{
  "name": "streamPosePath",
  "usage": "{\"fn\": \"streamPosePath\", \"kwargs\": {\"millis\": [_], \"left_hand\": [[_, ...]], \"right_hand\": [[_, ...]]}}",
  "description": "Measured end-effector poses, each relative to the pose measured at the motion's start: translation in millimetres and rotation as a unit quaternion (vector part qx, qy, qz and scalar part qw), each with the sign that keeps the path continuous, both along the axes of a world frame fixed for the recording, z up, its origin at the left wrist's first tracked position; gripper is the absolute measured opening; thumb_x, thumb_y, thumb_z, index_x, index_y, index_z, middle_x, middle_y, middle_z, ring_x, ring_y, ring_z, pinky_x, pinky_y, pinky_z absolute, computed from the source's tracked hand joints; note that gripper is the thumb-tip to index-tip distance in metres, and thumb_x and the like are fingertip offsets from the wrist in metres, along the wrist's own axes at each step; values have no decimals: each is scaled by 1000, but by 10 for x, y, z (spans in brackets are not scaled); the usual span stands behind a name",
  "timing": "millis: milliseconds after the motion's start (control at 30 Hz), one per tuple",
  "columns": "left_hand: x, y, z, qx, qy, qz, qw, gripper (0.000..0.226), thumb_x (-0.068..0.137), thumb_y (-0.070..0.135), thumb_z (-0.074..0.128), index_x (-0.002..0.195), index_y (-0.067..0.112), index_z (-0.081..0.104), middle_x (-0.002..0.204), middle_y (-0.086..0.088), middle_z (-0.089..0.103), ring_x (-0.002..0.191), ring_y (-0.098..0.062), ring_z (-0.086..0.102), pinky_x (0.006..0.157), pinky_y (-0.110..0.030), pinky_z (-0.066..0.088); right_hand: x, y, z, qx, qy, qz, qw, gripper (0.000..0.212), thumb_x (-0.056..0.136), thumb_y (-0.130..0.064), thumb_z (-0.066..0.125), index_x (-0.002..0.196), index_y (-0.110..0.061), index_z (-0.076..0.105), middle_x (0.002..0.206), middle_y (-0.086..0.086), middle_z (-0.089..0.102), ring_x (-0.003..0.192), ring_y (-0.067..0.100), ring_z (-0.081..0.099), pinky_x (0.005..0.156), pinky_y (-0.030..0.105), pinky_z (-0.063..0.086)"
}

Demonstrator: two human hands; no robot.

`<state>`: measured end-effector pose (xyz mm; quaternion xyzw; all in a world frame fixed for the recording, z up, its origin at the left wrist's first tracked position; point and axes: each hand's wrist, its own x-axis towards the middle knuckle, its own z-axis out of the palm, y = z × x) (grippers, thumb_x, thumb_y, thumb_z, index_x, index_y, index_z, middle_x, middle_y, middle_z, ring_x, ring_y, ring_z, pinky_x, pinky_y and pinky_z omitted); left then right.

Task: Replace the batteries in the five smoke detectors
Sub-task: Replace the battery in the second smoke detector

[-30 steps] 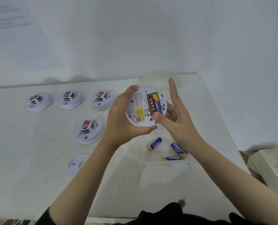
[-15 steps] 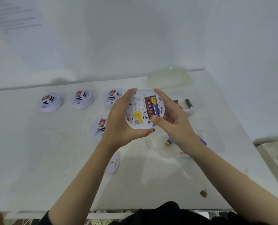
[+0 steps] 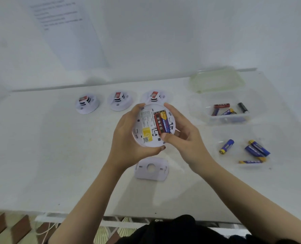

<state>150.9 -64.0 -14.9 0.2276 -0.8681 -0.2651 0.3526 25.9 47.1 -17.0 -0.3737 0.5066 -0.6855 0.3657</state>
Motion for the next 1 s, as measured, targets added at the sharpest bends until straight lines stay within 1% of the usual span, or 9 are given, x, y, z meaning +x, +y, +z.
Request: {"fn": "streamPosePath", "kwargs": {"millis": [167,333,433,533,600,700,767,867,1000], "left_hand": [[114,-104,-77,-1,-5,9,1000,98,53,52,80,134,11,45,122,11,53,110,9,48,93,-9,42],[189,-259,-155,34,-32,10,999,99,50,39,89,134,14,45,123,6,58,111,-8,56,93,-30,51],[249,-307,-228,61,-48,22,997,98,49,47,86,134,20,44,120,10,57,110,-7,55,93,-31,50],[365,-413,-316,65,-65,34,995,97,48,50,85,131,21,46,117,10,60,108,-9,56,90,-31,50],[449,-490,-350,60,-64,35,996,89,49,42,89,126,23,49,111,12,61,103,-8,58,85,-28,51],[561,-559,-377,60,-56,32,996,79,50,40,87,119,27,50,105,16,62,98,-4,59,79,-14,46],[624,-584,-403,72,-60,29,995,80,49,47,81,119,29,48,107,17,61,99,-3,59,80,-11,44],[689,-629,-464,87,-72,24,993,87,48,51,78,125,25,46,113,13,61,104,-6,58,88,-21,48],[742,-660,-508,94,-70,5,993,94,48,53,78,131,21,46,119,10,60,111,-11,57,93,-35,50]], "right_hand": [[173,-129,-34,4,-25,-36,999,67,80,19,53,129,-27,53,116,4,64,97,10,64,72,21,53],[198,-246,-104,29,16,-2,999,67,83,12,56,137,-25,44,120,-4,61,106,8,60,79,23,53],[220,-247,-231,78,97,-2,992,63,89,-6,60,142,-30,34,129,-12,54,115,2,54,91,18,48],[233,-156,-394,118,278,-86,949,43,88,-26,58,129,-32,44,117,-22,52,104,-7,52,84,4,39],[203,-66,-471,142,405,-84,900,35,83,-35,55,118,-27,56,106,-17,55,94,-3,51,80,8,36],[220,10,-517,197,553,-4,809,58,72,-59,51,113,-22,65,104,-7,58,95,13,51,80,23,34],[277,23,-509,238,586,46,773,74,63,-69,49,121,-25,62,111,-8,56,101,14,46,82,25,27],[304,3,-508,242,591,53,768,76,60,-70,48,120,-26,61,109,-9,55,99,13,45,80,24,23],[272,-14,-498,212,589,47,778,61,65,-63,54,109,-22,66,95,-7,59,87,17,52,75,26,35]]}}
